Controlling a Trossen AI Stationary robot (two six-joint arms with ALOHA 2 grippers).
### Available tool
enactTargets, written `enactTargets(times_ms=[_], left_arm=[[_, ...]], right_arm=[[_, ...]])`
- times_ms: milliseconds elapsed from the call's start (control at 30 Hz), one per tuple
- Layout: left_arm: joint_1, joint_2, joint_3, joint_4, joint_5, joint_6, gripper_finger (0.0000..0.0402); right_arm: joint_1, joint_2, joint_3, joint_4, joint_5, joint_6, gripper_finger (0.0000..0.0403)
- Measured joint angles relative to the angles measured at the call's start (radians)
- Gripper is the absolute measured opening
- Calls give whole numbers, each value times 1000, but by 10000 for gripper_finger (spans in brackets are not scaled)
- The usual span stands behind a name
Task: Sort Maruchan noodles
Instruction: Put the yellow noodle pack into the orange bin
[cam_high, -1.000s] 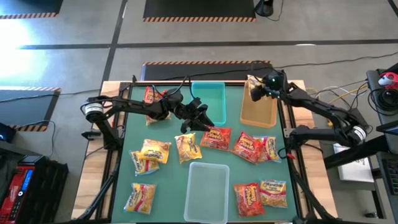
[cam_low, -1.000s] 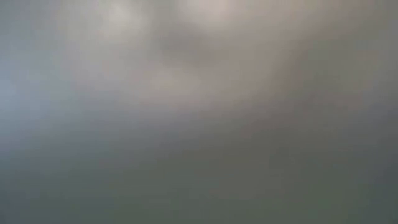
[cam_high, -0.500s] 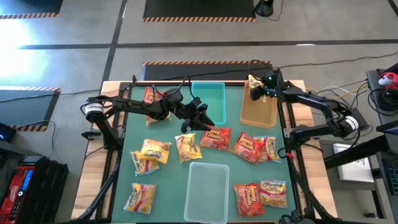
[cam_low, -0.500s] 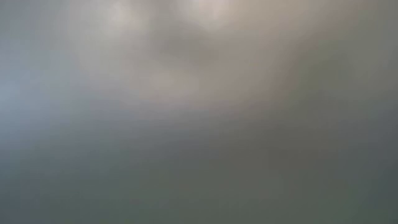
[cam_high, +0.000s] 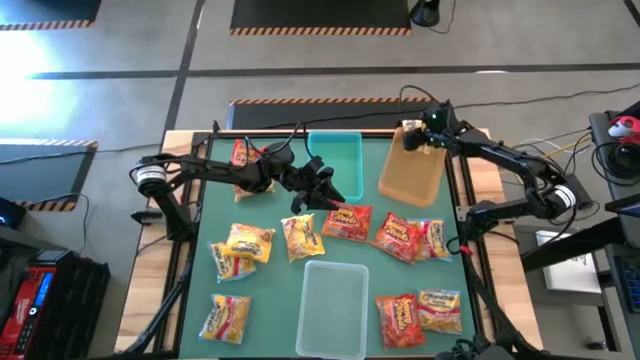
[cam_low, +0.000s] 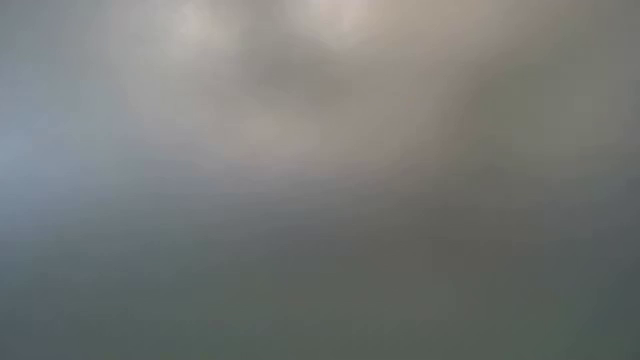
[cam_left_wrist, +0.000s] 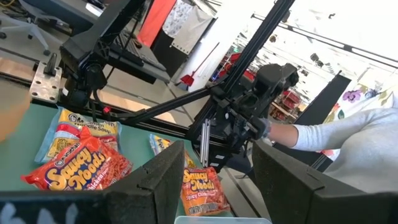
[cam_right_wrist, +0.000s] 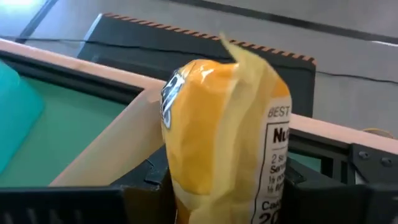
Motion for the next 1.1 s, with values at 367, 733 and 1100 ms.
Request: enactTargets(times_ms=[367,733,1100], left_arm=[[0,0,0,0,1,13,172],[0,0,-6,0,5,11,172],[0,0,-14,0,6,4,172]], right_arm=[[-2,0,12,-29,-20,-4,131],[-3,-1,28,-64,-5,21,237],[56,-4,189,-186,-280,233,245]])
